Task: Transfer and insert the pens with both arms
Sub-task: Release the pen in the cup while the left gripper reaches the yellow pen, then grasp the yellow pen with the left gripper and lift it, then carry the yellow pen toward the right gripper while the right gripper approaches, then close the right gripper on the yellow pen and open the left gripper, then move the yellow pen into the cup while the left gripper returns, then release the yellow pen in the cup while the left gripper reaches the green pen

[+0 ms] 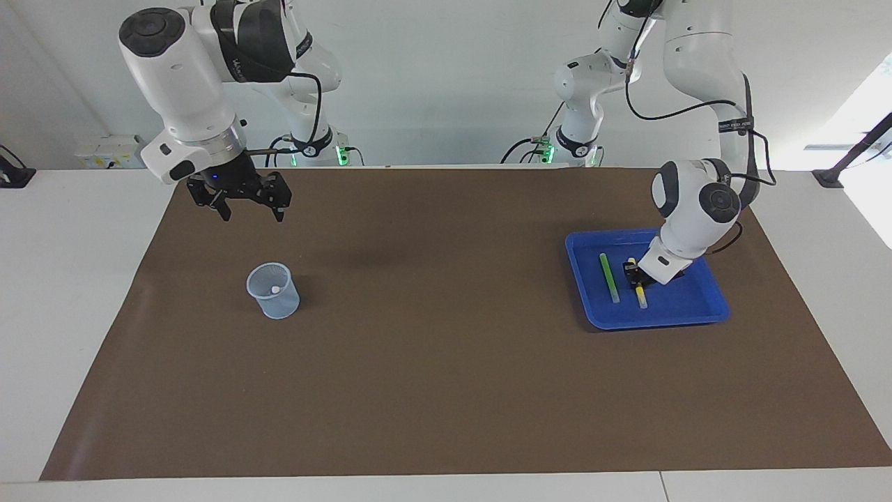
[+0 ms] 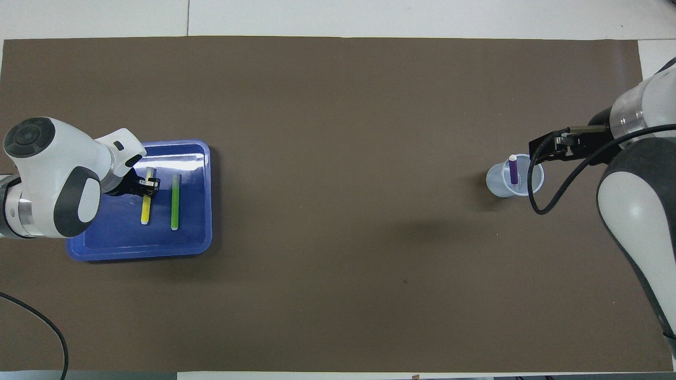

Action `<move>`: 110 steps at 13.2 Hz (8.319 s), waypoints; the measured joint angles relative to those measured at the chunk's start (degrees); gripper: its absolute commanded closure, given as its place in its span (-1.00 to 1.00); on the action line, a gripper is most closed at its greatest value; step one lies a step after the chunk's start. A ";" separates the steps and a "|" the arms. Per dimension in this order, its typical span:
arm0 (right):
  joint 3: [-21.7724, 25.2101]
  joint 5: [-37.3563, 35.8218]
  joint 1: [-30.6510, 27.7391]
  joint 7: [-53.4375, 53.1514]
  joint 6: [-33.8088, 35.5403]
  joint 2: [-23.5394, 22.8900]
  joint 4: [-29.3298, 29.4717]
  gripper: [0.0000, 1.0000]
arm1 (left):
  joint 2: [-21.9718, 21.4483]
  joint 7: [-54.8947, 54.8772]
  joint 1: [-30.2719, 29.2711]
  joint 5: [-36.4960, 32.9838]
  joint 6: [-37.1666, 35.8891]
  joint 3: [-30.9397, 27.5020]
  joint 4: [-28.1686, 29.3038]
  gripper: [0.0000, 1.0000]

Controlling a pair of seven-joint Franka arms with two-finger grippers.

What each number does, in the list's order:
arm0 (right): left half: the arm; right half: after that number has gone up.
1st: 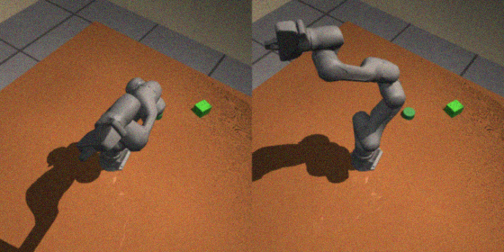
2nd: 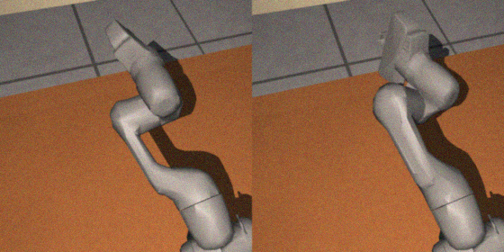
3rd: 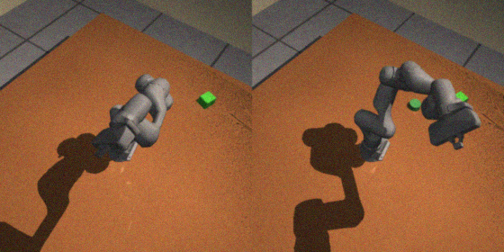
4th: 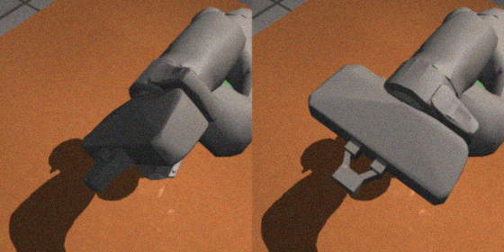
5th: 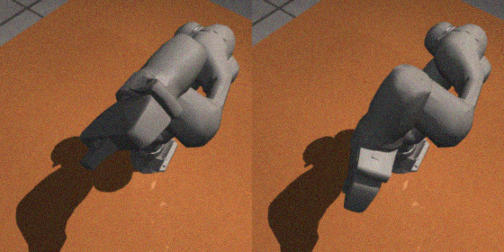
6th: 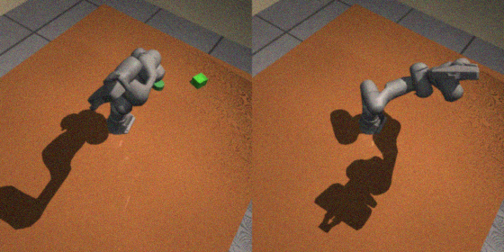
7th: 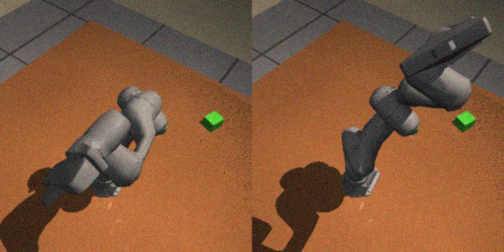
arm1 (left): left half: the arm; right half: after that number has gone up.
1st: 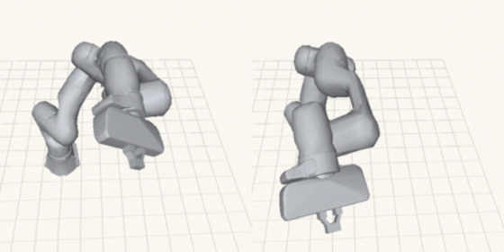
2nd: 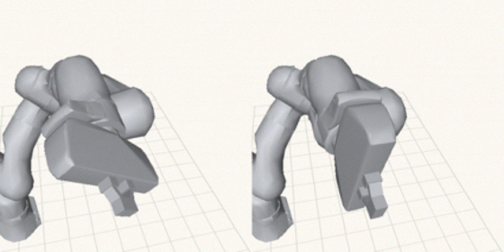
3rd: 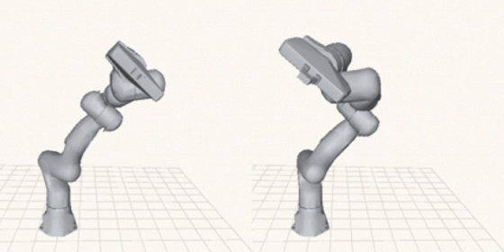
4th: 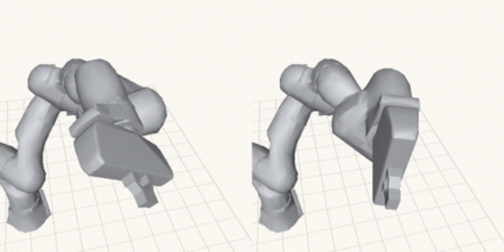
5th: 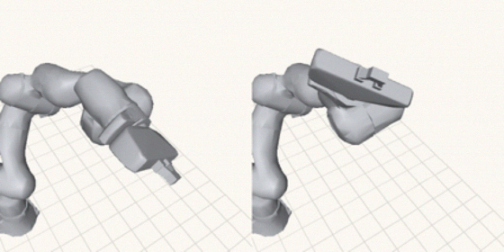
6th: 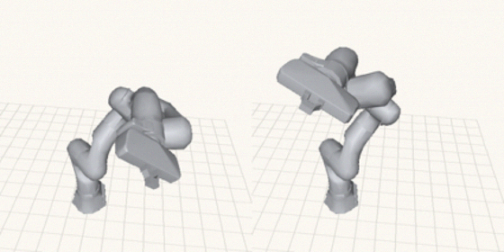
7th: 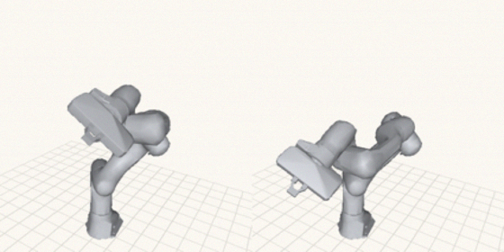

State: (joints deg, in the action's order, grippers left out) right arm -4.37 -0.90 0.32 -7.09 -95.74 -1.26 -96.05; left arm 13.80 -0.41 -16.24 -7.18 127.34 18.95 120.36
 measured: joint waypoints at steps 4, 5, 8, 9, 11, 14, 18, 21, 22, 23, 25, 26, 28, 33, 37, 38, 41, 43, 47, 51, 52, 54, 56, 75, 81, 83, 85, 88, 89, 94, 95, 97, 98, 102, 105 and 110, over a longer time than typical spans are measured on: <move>0.08 0.00 -0.29 -0.01 0.00 0.00 0.00 -1.00 | 0.00 0.03 -0.01 0.00 0.00 -0.03 0.00 1.00; 0.10 0.00 -0.50 -0.01 0.00 0.00 0.00 -1.00 | 0.00 0.07 -0.02 0.00 0.00 -0.05 0.00 1.00; 0.08 0.01 -0.64 -0.01 0.00 0.00 0.05 -1.00 | 0.02 0.27 -0.14 0.57 -0.56 -0.30 -0.29 1.00; 0.06 0.01 -0.64 -0.01 0.00 0.01 0.07 -1.00 | 0.05 0.29 -0.22 1.31 -1.61 -0.38 -0.99 1.00; 0.05 0.01 -0.64 -0.01 0.00 0.01 0.07 -1.00 | 0.08 0.29 -0.28 3.10 -4.84 -0.39 -3.53 1.00; 0.05 0.01 -0.64 -0.01 0.00 0.01 0.07 -1.00 | 0.15 1.39 -0.28 4.71 -10.70 -0.31 -7.86 1.00; 0.05 0.01 -0.64 -0.01 0.00 0.02 0.07 -1.00 | 0.19 8.55 -0.12 11.01 -19.13 0.00 -14.48 1.00; 0.05 0.01 -0.64 -0.01 0.00 0.02 0.07 -1.00 | 0.14 18.63 0.70 18.77 -27.13 0.28 -20.25 1.00; 0.05 0.01 -0.64 -0.01 0.00 0.02 0.07 -1.00 | 0.12 22.84 0.99 21.58 -28.75 0.41 -21.45 1.00; 0.05 0.01 -0.64 -0.01 0.00 0.02 0.07 -1.00 | 0.08 27.47 1.11 24.61 -29.52 0.81 -22.16 1.00; 0.05 0.04 -0.64 -0.02 0.00 0.02 0.04 -1.00 | -0.02 39.16 1.65 30.35 -30.63 2.08 -23.46 1.00; 0.04 0.23 -0.64 -0.07 0.00 0.02 -0.08 -1.00 | -0.08 44.44 2.01 33.06 -31.23 2.82 -23.95 1.00; -0.04 2.57 -0.61 -0.11 -0.44 0.02 -0.34 -1.00 | -0.21 53.54 2.55 39.64 -31.61 4.23 -24.18 1.00; -0.63 16.26 1.68 -8.81 -4.04 0.02 -0.78 -1.00 | -0.22 71.63 2.62 51.64 -31.41 9.23 -24.15 1.00; -1.28 22.48 8.39 -24.23 -9.94 0.02 -0.88 -1.00 | -0.31 79.24 2.90 59.18 -28.40 12.38 -22.94 1.00; -1.33 22.85 10.10 -27.49 -11.07 0.02 -0.90 -1.00 | -0.67 80.28 3.85 60.86 -26.14 12.63 -21.94 1.00; -1.39 23.05 14.21 -32.93 -12.88 0.01 -1.07 -1.00 | -3.35 81.13 7.76 65.87 -19.01 12.88 -17.05 1.00; -1.40 23.06 16.43 -35.53 -14.71 -0.05 -1.39 -1.00 | -5.26 81.41 10.52 68.66 -14.00 12.99 -13.84 1.00; -1.39 23.06 19.18 -37.92 -16.77 -0.89 -1.62 -1.00 | -7.28 81.43 11.77 73.48 -9.64 12.97 -10.51 1.00; -1.39 23.06 21.23 -39.67 -17.97 -1.50 -1.62 -1.00 | -7.55 81.43 12.07 75.54 -8.11 12.96 -9.85 1.00; -1.32 23.06 21.23 -39.67 -18.02 -1.50 -1.62 -1.00 | -7.60 81.43 12.21 75.91 -7.72 12.96 -9.70 1.00; -1.18 23.06 21.22 -39.67 -18.40 -1.50 -1.61 -0.87 | -7.65 81.43 12.24 76.26 -7.56 12.96 -9.62 1.00; -1.17 23.06 21.22 -39.67 -19.50 -1.51 -1.61 0.07 | -7.66 81.43 12.24 76.62 -7.47 12.96 -9.61 1.00; -0.94 16.97 20.07 -34.53 -21.09 -1.66 -3.03 1.00 | -10.69 82.02 12.23 78.51 -3.64 12.70 -8.87 -1.00; -0.41 9.66 6.78 -1.57 -18.03 0.77 -11.39 1.00 | -10.75 82.01 8.42 66.74 -3.59 11.95 -8.70 -1.00; -0.31 5.74 2.83 7.68 -18.32 2.18 -14.50 1.00 | -10.84 81.99 8.12 58.12 -3.59 11.94 -8.91 -1.00; -0.29 2.32 0.36 13.64 -20.87 3.21 -17.20 1.00 | -11.00 81.65 7.20 51.37 -4.37 11.94 -9.23 -1.00; -0.32 0.18 -0.78 15.62 -21.76 3.63 -18.26 1.00 | -11.30 73.53 4.28 46.19 -8.86 11.90 -9.29 -1.00; -0.43 -0.53 -0.77 15.62 -21.81 3.71 -18.27 1.00 | -11.35 69.88 2.80 45.06 -10.03 11.87 -9.28 -1.00; -0.46 -4.83 -1.48 17.55 -25.05 3.69 -19.37 1.00 | -11.29 49.03 -6.77 38.14 -12.36 11.53 -8.52 -1.00; -0.46 -4.95 -2.16 18.82 -26.45 3.53 -19.96 1.00 | -11.20 44.83 -8.84 36.41 -12.98 11.48 -8.29 -1.00; -0.43 -4.96 -3.70 20.88 -29.08 2.88 -21.26 1.00 | -10.65 35.70 -11.14 30.09 -13.48 11.42 -7.82 -1.00; -0.40 -4.96 -4.11 21.26 -30.52 2.54 -22.12 1.00 | -10.08 30.47 -11.25 26.51 -13.48 11.43 -7.49 -1.00; -0.52 -4.96 -4.27 21.32 -33.88 1.95 -25.39 1.00 | -6.70 12.42 -10.99 14.89 -12.51 11.99 -6.93 -1.00; -0.54 -4.94 -4.27 21.16 -35.72 1.54 -25.96 -0.96 | -5.89 2.53 -9.65 11.09 -8.95 12.26 -2.92 -0.99; -0.60 -4.92 -4.27 20.85 -35.86 1.62 -25.25 -1.00 | -3.45 1.35 -6.31 2.25 -3.03 12.35 0.93 -0.83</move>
State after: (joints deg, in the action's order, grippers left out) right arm -4.97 -5.81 -3.94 13.76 -131.59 0.35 -121.30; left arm 10.35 0.94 -22.55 -4.93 124.32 31.30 121.29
